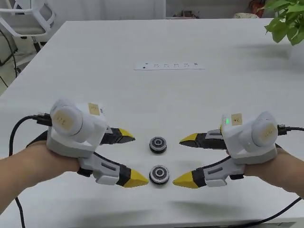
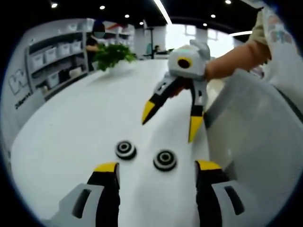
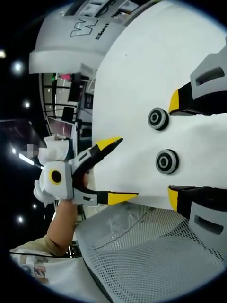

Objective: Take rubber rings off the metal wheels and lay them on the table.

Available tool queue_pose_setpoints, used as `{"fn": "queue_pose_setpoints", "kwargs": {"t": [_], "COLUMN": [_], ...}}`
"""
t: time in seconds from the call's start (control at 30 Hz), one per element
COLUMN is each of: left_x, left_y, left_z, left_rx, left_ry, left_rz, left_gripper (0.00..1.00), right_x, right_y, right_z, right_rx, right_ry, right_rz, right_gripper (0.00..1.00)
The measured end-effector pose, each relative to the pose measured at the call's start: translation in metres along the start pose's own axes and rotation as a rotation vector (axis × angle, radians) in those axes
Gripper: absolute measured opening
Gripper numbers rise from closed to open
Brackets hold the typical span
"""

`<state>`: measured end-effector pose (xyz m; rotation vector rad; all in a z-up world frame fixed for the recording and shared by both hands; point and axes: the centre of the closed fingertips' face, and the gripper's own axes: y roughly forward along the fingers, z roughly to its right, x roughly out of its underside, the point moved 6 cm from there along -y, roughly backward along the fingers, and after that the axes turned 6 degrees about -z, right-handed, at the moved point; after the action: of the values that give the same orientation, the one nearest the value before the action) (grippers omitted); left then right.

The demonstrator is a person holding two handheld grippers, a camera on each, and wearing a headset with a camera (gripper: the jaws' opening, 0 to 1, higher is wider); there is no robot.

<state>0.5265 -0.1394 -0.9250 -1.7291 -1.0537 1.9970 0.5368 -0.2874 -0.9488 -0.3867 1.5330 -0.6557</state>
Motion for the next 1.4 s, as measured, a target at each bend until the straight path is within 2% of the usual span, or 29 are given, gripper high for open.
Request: {"fn": "queue_pose_setpoints", "kwargs": {"t": [0.4,0.6,0.87,1.07,1.4], "left_x": [0.007,0.003,-0.001,0.001,0.003], "left_y": [0.015,0.023,0.033,0.042,0.049], "left_z": [0.004,0.004,0.009,0.013,0.012], "left_rx": [0.041,0.047,0.074,0.095,0.079], "left_ry": [0.027,0.036,0.035,0.052,0.065], "left_rz": [-0.035,-0.038,-0.044,-0.067,-0.091], "left_gripper": [0.51,0.49,0.39,0.34,0.22], "right_x": [0.005,0.006,0.008,0.009,0.012], "right_y": [0.01,0.011,0.012,0.013,0.013], "right_z": [-0.004,-0.005,-0.006,-0.007,-0.008], "right_rx": [-0.033,-0.042,-0.049,-0.052,-0.056], "right_ry": [-0.024,-0.029,-0.031,-0.031,-0.026], "right_rz": [-0.033,-0.04,-0.046,-0.05,-0.052], "right_gripper": [0.52,0.5,0.5,0.49,0.49]}}
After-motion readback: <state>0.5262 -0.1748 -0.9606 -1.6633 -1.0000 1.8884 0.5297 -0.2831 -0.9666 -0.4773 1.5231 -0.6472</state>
